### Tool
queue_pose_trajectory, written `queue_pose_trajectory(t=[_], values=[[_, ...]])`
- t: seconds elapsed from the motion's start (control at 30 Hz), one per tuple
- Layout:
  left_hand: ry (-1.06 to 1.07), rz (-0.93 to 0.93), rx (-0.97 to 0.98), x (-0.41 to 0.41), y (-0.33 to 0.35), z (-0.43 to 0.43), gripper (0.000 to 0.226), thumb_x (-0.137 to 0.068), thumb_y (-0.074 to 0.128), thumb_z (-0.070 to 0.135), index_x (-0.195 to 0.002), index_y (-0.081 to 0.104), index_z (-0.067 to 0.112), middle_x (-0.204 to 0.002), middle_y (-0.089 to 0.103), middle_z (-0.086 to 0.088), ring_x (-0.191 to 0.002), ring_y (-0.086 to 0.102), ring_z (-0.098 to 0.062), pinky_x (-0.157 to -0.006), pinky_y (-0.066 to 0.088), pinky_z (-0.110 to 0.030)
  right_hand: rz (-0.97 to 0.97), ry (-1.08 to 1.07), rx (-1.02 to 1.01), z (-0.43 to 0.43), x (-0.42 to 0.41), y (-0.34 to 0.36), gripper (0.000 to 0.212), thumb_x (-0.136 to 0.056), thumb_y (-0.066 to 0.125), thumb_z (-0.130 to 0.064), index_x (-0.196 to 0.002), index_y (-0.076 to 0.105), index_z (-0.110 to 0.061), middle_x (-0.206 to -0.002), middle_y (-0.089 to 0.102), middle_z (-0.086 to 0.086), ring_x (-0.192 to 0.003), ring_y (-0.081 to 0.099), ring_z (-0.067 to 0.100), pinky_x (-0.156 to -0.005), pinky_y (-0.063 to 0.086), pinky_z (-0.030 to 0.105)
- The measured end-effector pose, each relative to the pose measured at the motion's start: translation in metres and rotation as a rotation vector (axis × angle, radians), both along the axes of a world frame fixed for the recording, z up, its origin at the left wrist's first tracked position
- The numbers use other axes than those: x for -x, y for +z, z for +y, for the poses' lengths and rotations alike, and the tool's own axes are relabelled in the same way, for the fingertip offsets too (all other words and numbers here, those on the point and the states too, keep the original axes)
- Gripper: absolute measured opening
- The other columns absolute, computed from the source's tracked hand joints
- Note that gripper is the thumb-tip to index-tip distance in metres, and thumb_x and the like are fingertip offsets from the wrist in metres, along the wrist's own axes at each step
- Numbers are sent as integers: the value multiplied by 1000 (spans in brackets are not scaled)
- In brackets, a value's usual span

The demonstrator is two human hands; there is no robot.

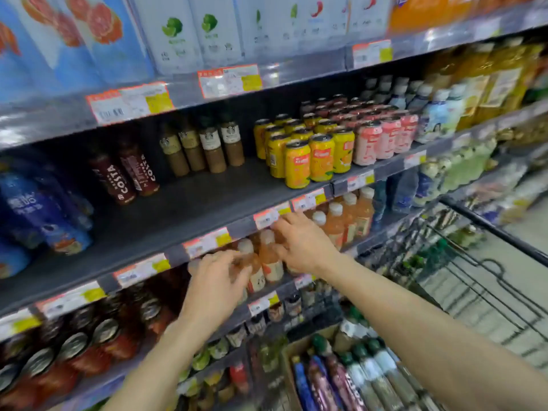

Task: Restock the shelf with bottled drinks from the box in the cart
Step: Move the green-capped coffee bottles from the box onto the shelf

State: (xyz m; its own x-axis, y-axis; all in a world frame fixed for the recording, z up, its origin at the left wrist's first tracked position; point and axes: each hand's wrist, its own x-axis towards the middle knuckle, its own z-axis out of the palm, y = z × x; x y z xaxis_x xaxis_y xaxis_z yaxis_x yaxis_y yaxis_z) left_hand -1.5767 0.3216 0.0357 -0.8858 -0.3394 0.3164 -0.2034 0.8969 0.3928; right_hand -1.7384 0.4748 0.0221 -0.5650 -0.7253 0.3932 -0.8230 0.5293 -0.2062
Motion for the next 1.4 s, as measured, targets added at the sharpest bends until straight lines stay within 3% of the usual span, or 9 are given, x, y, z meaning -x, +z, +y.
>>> queue_pose_trajectory(t=[0.2, 0.4, 0.6, 0.73, 0.87, 1.0, 1.27, 1.4], values=[[-127, -244, -139, -62, -82, 88, 35, -94, 60, 41, -123, 65, 21, -117, 66, 5, -111, 58, -15, -91, 47, -31, -270, -158, -261, 124, -48, -74, 34, -93, 58, -32, -121, 53, -13, -113, 55, 8, -108, 50, 30, -81, 49, 42], [-126, -489, -191, -93, -164, 154, 19, -91, 58, 43, -104, 64, 29, -106, 64, 11, -105, 56, -12, -88, 48, -30, -474, -351, -473, 234, -62, -163, 37, -92, 55, -33, -123, 55, -13, -115, 58, 9, -113, 53, 31, -87, 44, 36], [-101, -688, -234, -61, -238, 209, 25, -93, 51, 42, -99, 66, 22, -104, 68, 2, -102, 61, -19, -86, 46, -31, -652, -413, -609, 292, -36, -248, 37, -96, 47, -40, -122, 56, -15, -115, 65, 10, -111, 58, 31, -86, 48, 37], [-68, -783, -266, -15, -278, 237, 21, -90, 55, 38, -101, 63, 23, -106, 69, -1, -104, 62, -22, -86, 50, -33, -771, -381, -684, 301, -2, -288, 35, -91, 49, -32, -121, 54, -14, -117, 63, 12, -111, 58, 32, -88, 51, 38], [-70, -840, -230, 43, -312, 246, 31, -94, 53, 34, -121, 58, 19, -123, 63, -6, -117, 55, -27, -94, 45, -36, -836, -347, -652, 292, 39, -319, 35, -84, 56, -31, -117, 54, -19, -114, 64, 9, -108, 60, 31, -80, 49, 36], [-47, -862, -139, 96, -339, 237, 33, -92, 55, 34, -119, 56, 16, -125, 60, -7, -119, 52, -29, -93, 45, -38, -770, -310, -624, 275, 81, -344, 34, -89, 57, -25, -121, 53, -12, -116, 62, 13, -110, 58, 33, -81, 47, 36], [-5, -728, -106, 193, -381, 218, 55, -92, 63, 39, -136, 46, 11, -129, 56, -10, -121, 49, -30, -98, 46, -42, -592, -255, -559, 230, 143, -381, 64, -84, 69, -44, -137, 48, -16, -136, 52, 10, -127, 43, 33, -99, 41, 39], [28, -717, -228, 228, -397, 225, 72, -92, 65, 41, -148, 32, 10, -144, 46, -12, -131, 43, -32, -106, 41, -45, -652, -247, -643, 211, 157, -392, 73, -85, 64, -56, -145, 42, -21, -144, 48, 8, -136, 33, 32, -103, 36, 42]])
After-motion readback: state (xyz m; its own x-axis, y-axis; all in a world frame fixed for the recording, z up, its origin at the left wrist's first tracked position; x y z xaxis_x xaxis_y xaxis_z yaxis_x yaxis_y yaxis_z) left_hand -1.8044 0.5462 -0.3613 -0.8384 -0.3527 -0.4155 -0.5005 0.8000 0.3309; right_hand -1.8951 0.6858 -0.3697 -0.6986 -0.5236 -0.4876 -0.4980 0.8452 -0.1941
